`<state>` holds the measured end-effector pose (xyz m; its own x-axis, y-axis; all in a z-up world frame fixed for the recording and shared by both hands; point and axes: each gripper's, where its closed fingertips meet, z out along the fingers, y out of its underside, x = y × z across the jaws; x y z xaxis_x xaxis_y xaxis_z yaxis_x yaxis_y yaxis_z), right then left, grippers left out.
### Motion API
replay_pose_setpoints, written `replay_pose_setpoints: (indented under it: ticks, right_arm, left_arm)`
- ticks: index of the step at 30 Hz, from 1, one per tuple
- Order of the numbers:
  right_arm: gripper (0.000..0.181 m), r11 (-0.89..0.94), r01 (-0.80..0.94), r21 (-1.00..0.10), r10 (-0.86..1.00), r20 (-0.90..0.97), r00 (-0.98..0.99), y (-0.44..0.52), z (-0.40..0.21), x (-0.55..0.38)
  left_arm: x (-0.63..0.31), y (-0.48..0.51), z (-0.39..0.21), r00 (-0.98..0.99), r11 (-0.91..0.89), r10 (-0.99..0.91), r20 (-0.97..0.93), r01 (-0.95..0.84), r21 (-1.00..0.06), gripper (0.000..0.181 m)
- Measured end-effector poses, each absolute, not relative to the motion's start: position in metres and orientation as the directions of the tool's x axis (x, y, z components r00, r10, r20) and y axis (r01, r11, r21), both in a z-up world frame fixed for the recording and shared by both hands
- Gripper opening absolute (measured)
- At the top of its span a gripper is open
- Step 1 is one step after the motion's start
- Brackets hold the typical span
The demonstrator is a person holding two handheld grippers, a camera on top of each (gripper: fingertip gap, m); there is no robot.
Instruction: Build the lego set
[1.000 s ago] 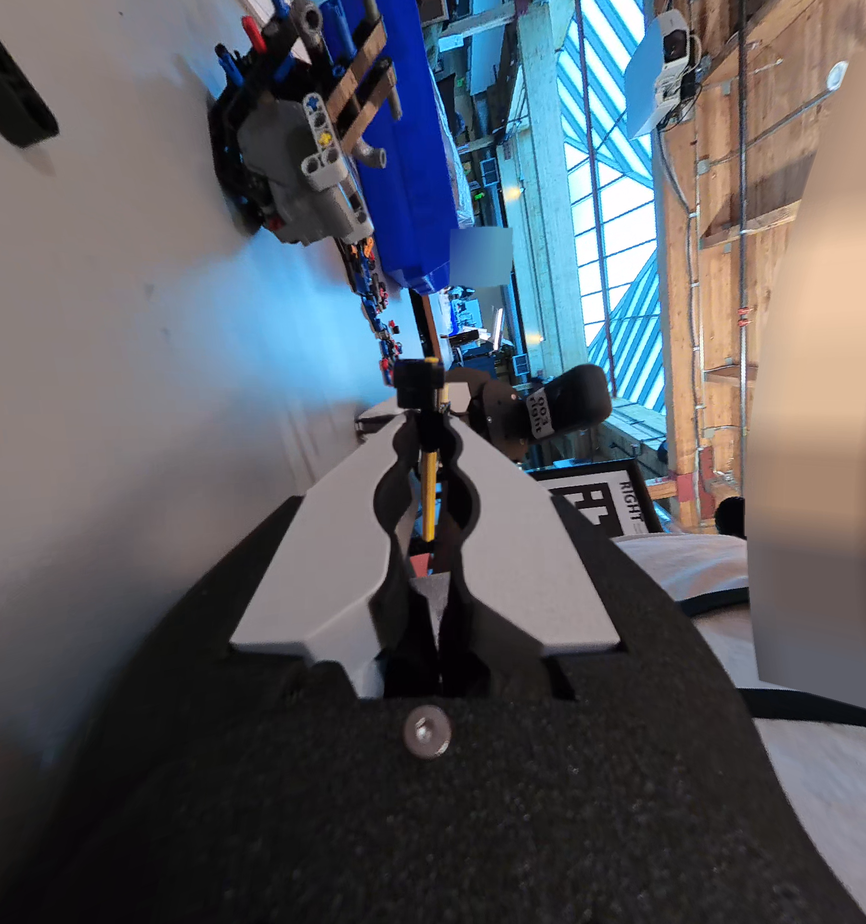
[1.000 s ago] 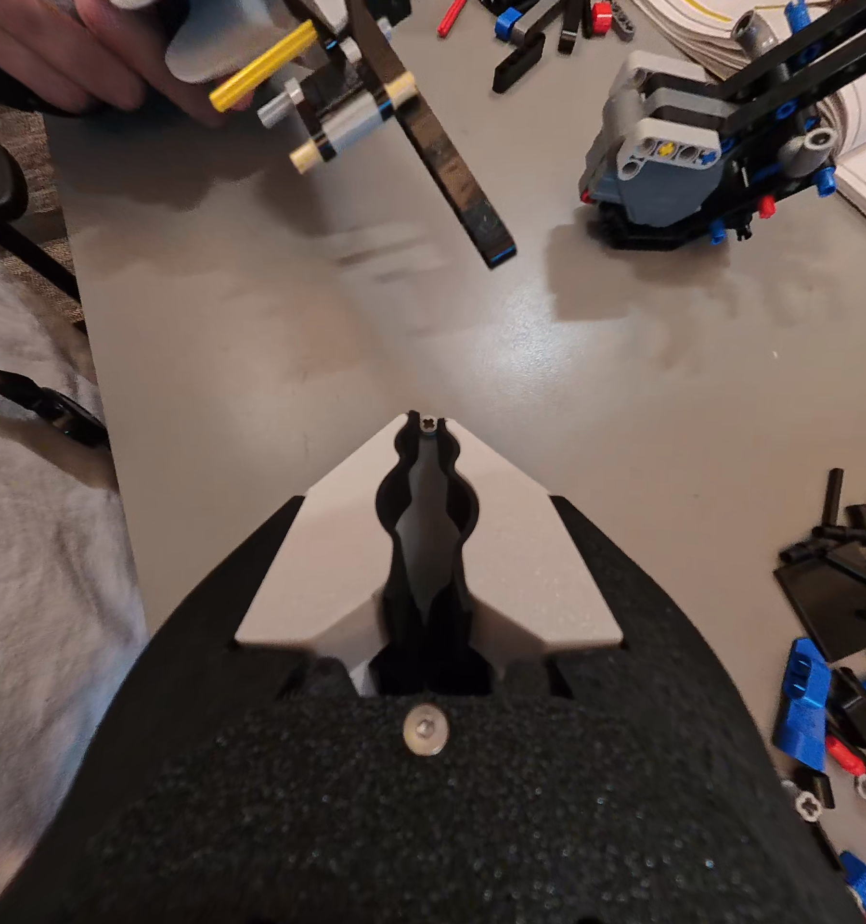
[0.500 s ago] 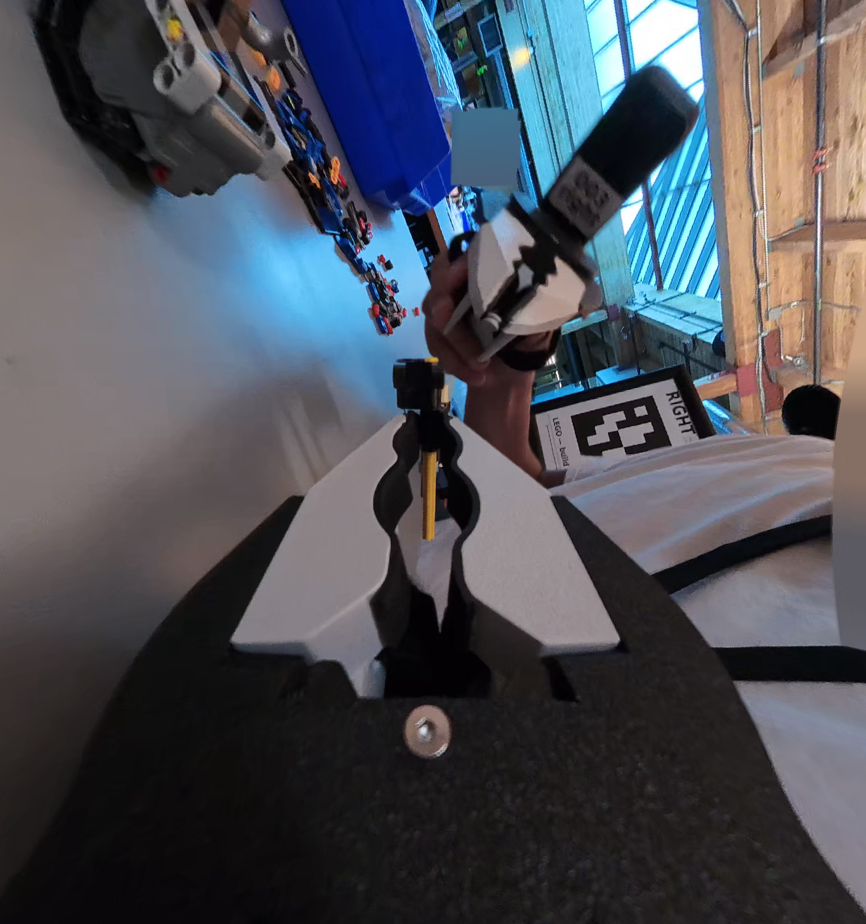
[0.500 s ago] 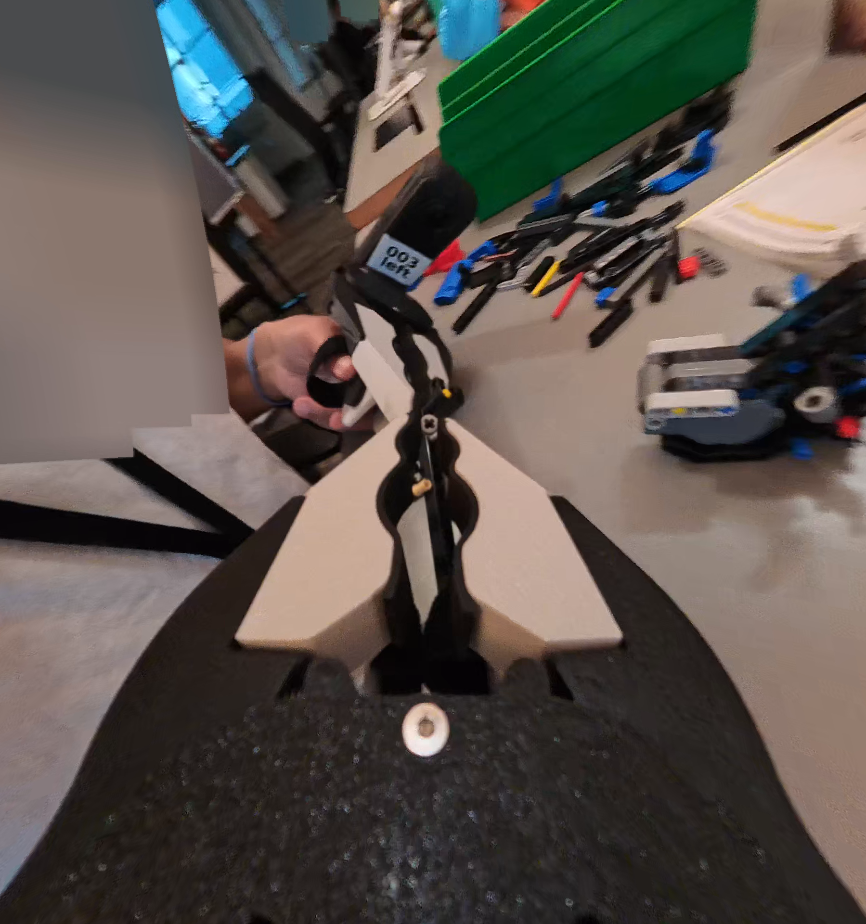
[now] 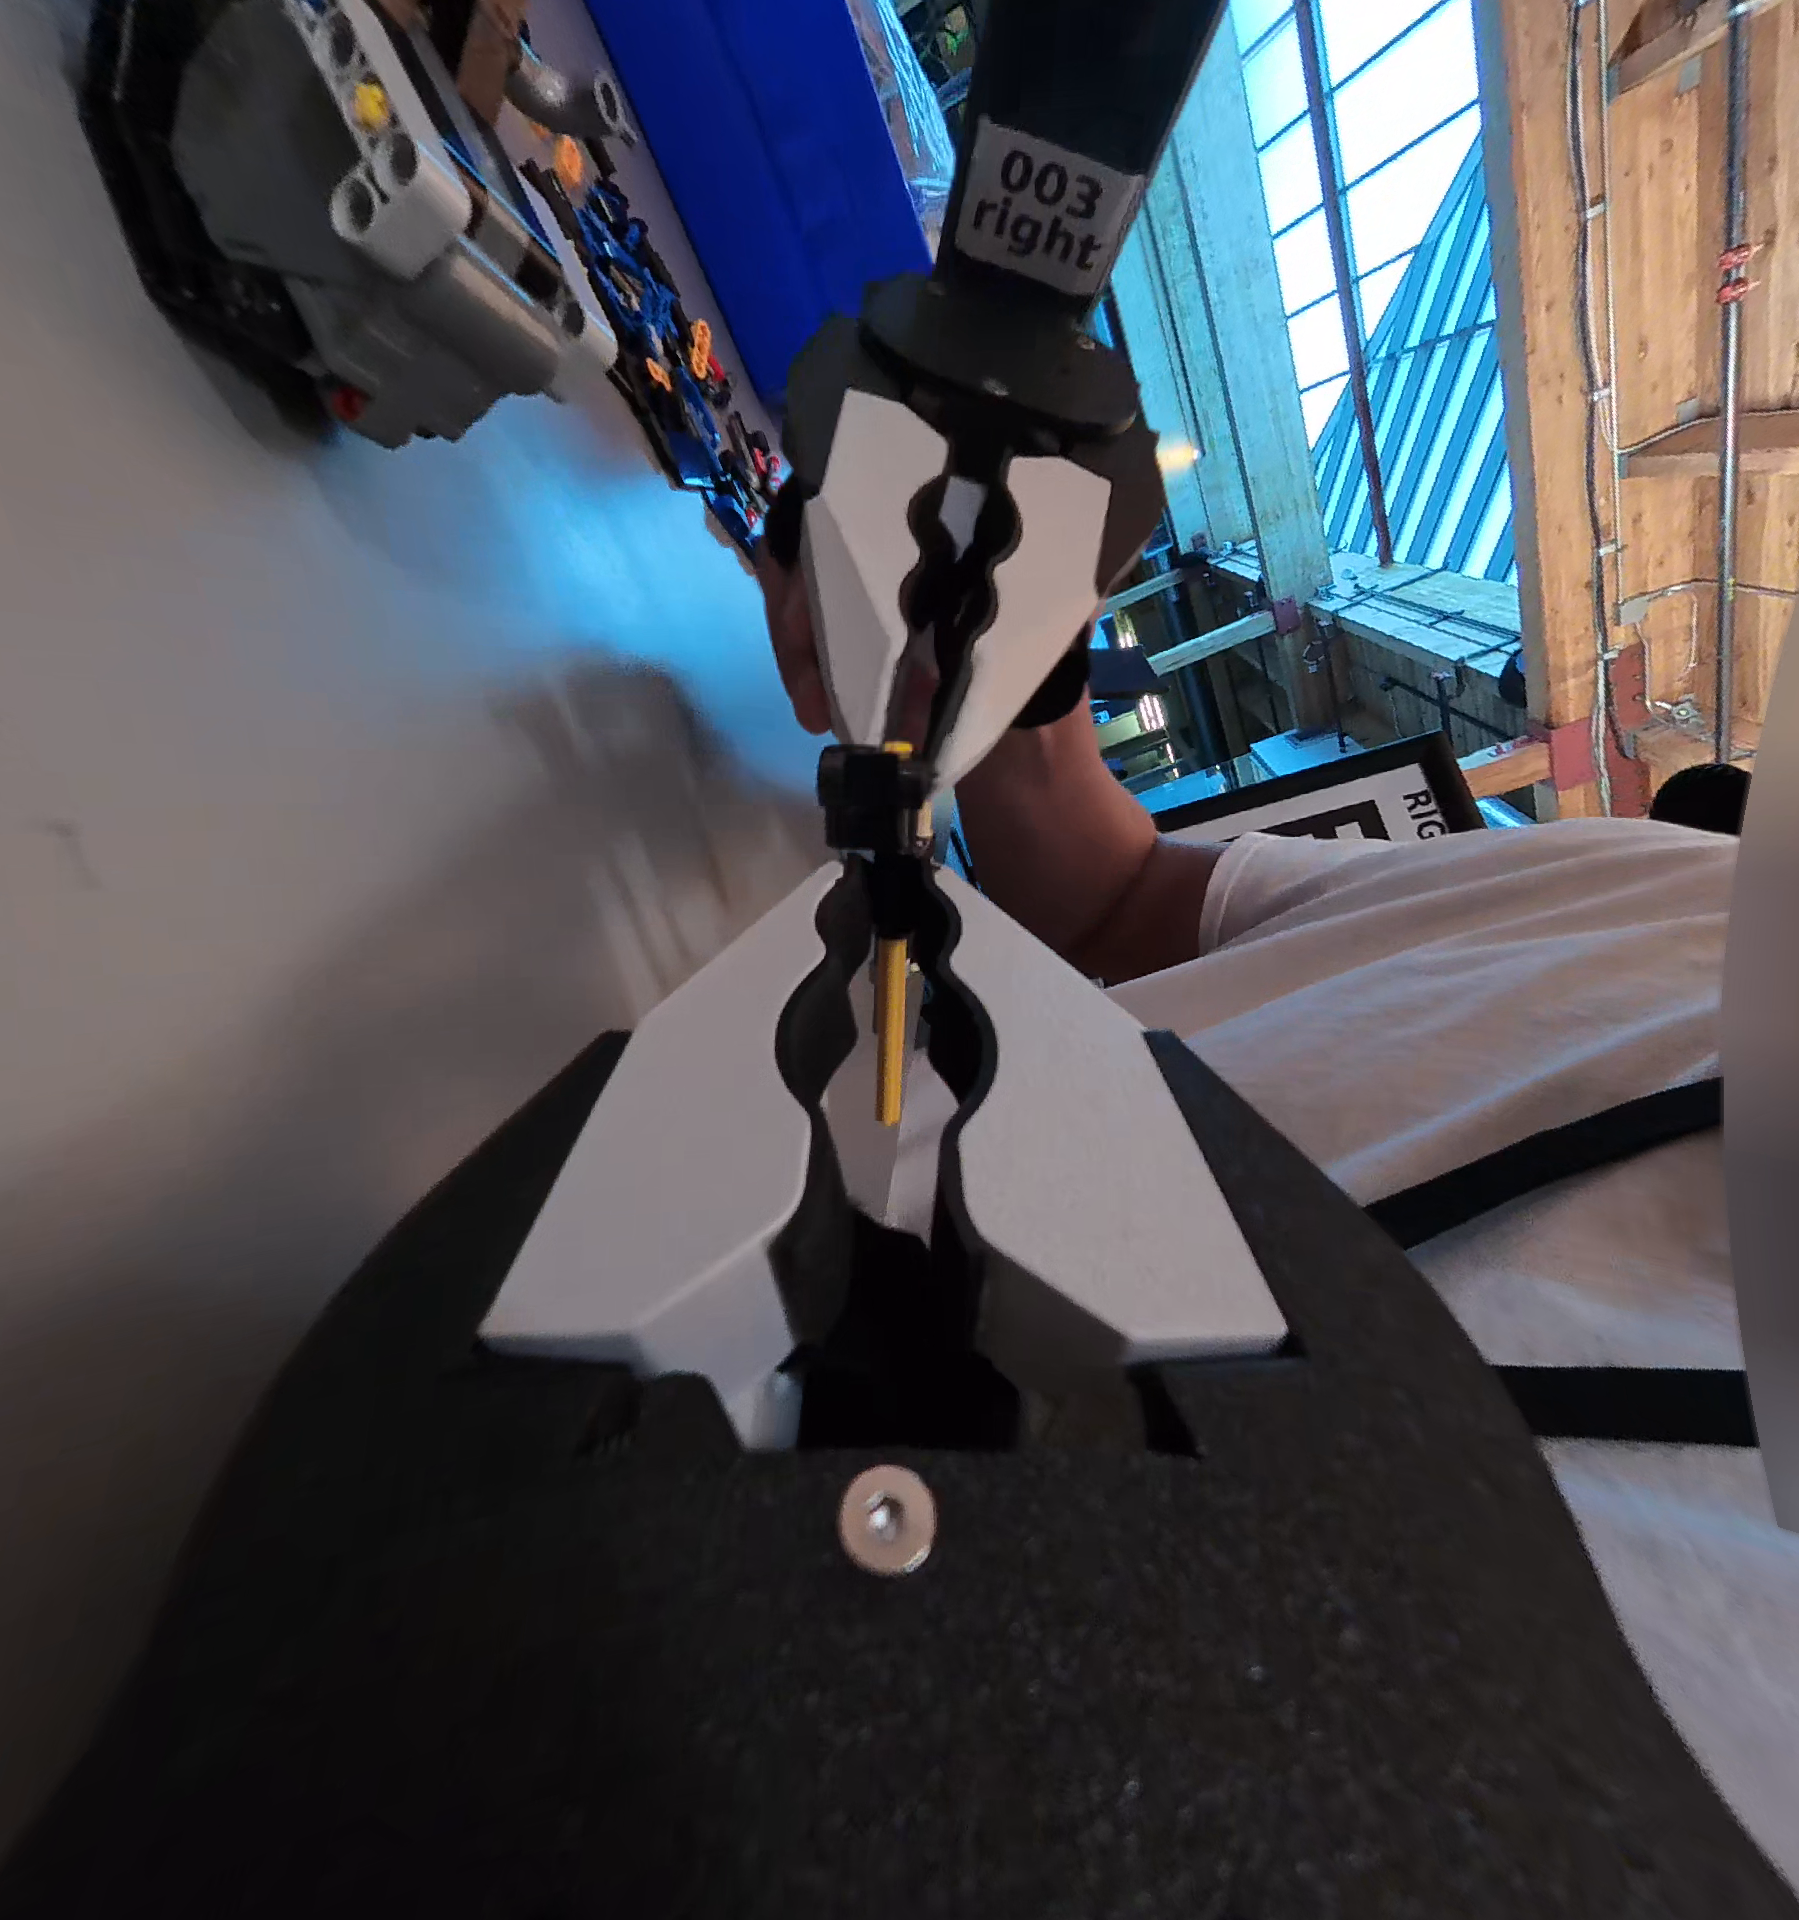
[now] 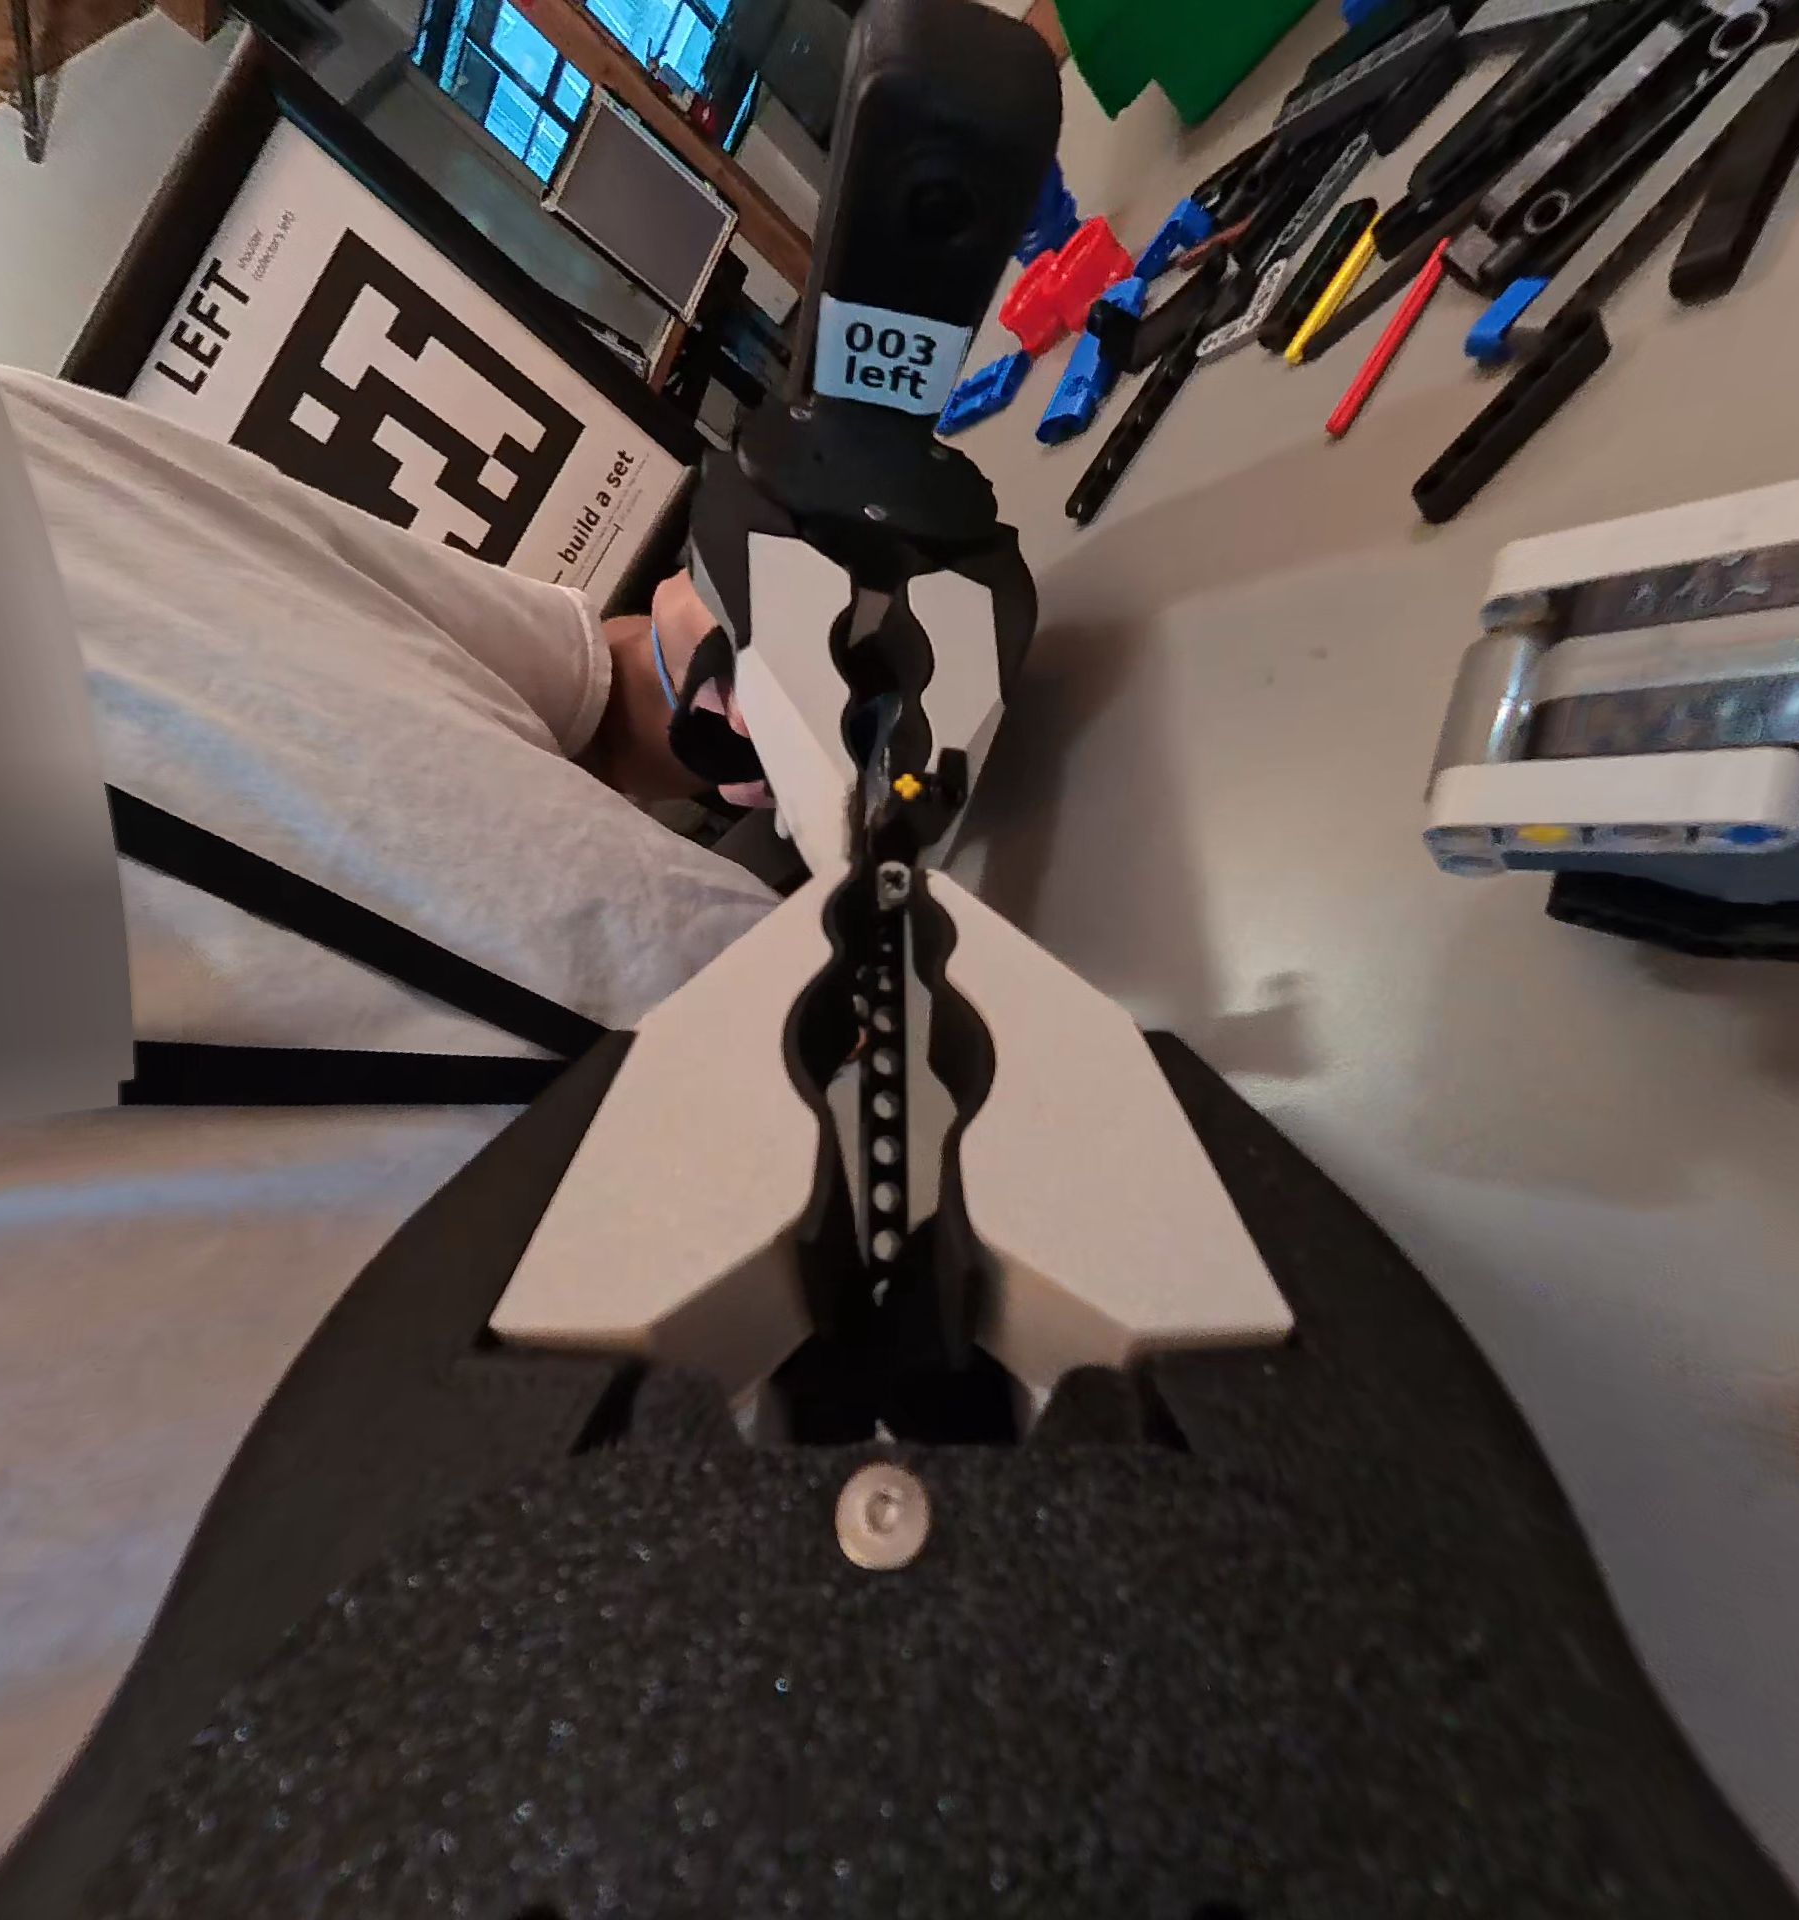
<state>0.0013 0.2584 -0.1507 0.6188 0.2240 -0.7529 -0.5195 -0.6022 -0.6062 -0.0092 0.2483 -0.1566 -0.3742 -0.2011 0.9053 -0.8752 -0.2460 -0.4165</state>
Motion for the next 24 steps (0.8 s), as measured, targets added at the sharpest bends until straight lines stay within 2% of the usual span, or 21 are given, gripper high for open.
replay_pose_setpoints:
  ticks: [13, 17, 19, 20, 22, 24]
  right_arm:
    - [0.005, -0.61, -0.538, -0.582, 0.224, -0.778, 0.588, 0.258, -0.157, 0.002]
    - [0.005, -0.568, -0.542, -0.619, 0.217, -0.748, 0.627, 0.257, -0.15, 0.012]
    - [0.005, -0.547, -0.466, -0.695, 0.187, -0.645, 0.741, 0.249, -0.15, 0.024]
    - [0.005, -0.572, -0.369, -0.733, 0.139, -0.53, 0.837, 0.242, -0.162, 0.032]
    - [0.006, -0.629, -0.192, -0.754, 0.063, -0.295, 0.953, 0.225, -0.183, 0.046]
    - [0.006, -0.66, -0.108, -0.743, 0.054, -0.19, 0.98, 0.215, -0.193, 0.045]
  left_arm:
    - [-0.007, 0.251, -0.157, -0.361, -0.258, -0.185, 0.914, -0.88, -0.4, 0.005]
    - [-0.007, 0.252, -0.157, -0.353, -0.264, -0.185, 0.917, -0.881, -0.392, 0.005]
    - [-0.005, 0.254, -0.158, -0.338, -0.278, -0.184, 0.923, -0.883, -0.379, 0.005]
    - [-0.003, 0.256, -0.158, -0.331, -0.287, -0.189, 0.924, -0.882, -0.375, 0.005]
    - [-0.004, 0.259, -0.16, -0.327, -0.285, -0.204, 0.922, -0.882, -0.376, 0.005]
    - [-0.004, 0.261, -0.162, -0.324, -0.284, -0.218, 0.921, -0.881, -0.377, 0.005]
